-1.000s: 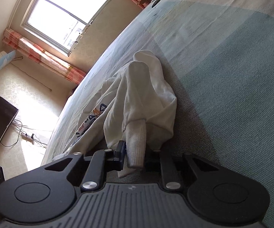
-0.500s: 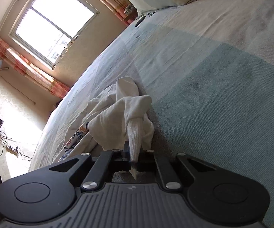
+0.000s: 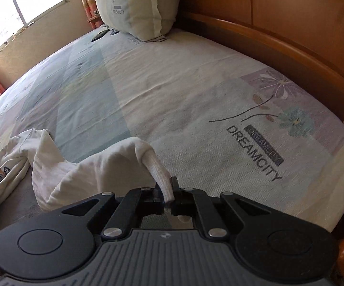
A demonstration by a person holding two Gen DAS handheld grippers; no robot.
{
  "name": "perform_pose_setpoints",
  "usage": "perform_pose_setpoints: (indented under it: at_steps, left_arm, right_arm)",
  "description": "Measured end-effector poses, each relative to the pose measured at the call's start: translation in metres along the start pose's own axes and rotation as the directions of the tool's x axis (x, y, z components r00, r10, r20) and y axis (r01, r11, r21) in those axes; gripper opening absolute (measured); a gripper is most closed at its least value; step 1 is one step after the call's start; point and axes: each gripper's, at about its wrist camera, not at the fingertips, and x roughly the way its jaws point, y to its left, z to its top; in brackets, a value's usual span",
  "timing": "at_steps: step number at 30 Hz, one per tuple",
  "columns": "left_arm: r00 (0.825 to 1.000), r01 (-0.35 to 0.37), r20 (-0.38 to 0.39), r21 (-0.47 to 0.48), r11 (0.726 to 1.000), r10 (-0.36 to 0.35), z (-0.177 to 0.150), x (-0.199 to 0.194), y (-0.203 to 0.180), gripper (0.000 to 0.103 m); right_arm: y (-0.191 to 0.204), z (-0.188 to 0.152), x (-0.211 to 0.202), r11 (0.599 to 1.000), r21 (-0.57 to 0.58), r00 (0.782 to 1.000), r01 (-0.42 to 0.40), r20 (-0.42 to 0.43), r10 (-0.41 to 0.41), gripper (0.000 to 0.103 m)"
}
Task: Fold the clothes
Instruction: 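Pull the sleeve with the right gripper along the bed toward the headboard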
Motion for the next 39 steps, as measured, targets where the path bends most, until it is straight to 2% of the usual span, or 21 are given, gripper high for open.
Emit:
perform_pose_setpoints:
  at_steps: [7, 12, 13, 14, 18, 22, 24, 28, 32, 34, 35, 37, 39]
  left_arm:
    - [0.998, 0.006, 0.066, 0.046, 0.999, -0.009, 0.019, -0.014, -0.013, 0.094]
    - [0.998, 0.021, 0.061, 0.053, 0.998, -0.024, 0.025, -0.012, -0.018, 0.094]
    - [0.998, 0.019, 0.056, 0.053, 0.998, -0.022, 0.025, -0.010, -0.019, 0.094]
    - [0.998, 0.017, 0.052, 0.054, 0.998, -0.020, 0.025, -0.009, -0.019, 0.094]
    - [0.999, 0.017, 0.046, 0.056, 0.998, -0.019, 0.023, -0.008, -0.022, 0.094]
    - [0.999, 0.005, 0.041, 0.042, 0.999, -0.006, 0.023, -0.007, -0.020, 0.094]
    - [0.999, 0.003, 0.039, 0.038, 0.999, -0.005, 0.024, -0.005, -0.021, 0.094]
    - [1.000, 0.010, 0.029, 0.052, 0.999, -0.011, 0.024, -0.003, -0.025, 0.094]
    - [1.000, 0.007, 0.015, 0.061, 0.998, -0.008, 0.022, -0.001, -0.028, 0.094]
    - [1.000, 0.005, 0.015, 0.062, 0.998, -0.005, 0.022, -0.002, -0.029, 0.094]
    - [1.000, 0.002, 0.018, 0.060, 0.998, -0.004, 0.022, -0.003, -0.029, 0.094]
    - [1.000, 0.000, 0.021, 0.050, 0.999, -0.001, 0.021, -0.004, -0.027, 0.094]
    - [1.000, -0.006, 0.020, 0.034, 0.999, 0.005, 0.020, -0.004, -0.024, 0.094]
  right_arm:
    - [-0.036, 0.047, 0.017, 0.997, 0.033, 0.997, 0.072, -0.025, -0.071, 0.008]
    - [-0.058, 0.076, 0.035, 0.991, 0.076, 0.992, 0.108, -0.065, -0.104, 0.008]
    - [-0.063, 0.078, 0.039, 0.988, 0.099, 0.992, 0.115, -0.067, -0.109, 0.011]
    - [-0.068, 0.078, 0.043, 0.984, 0.131, 0.991, 0.121, -0.065, -0.113, 0.022]
    - [-0.086, 0.078, 0.058, 0.956, 0.255, 0.990, 0.142, -0.062, -0.130, 0.025]
    - [-0.083, 0.064, 0.055, 0.945, 0.309, 0.994, 0.105, -0.026, -0.102, 0.032]
    - [-0.081, 0.051, 0.055, 0.931, 0.359, 0.998, 0.061, -0.002, -0.064, 0.036]
    - [-0.085, 0.023, 0.064, 0.878, 0.479, 1.000, -0.005, 0.030, -0.011, 0.036]
    - [-0.095, 0.008, 0.071, 0.806, 0.580, 0.985, -0.116, 0.174, 0.017, 0.038]
    - [-0.096, 0.008, 0.077, 0.805, 0.580, 0.976, -0.123, 0.220, -0.010, 0.033]
    - [-0.095, 0.008, 0.080, 0.810, 0.577, 0.975, -0.101, 0.221, -0.036, 0.014]
    - [-0.092, 0.010, 0.078, 0.817, 0.571, 0.974, -0.087, 0.222, -0.052, 0.010]
    - [-0.087, 0.013, 0.066, 0.845, 0.532, 0.971, -0.059, 0.229, -0.077, 0.010]
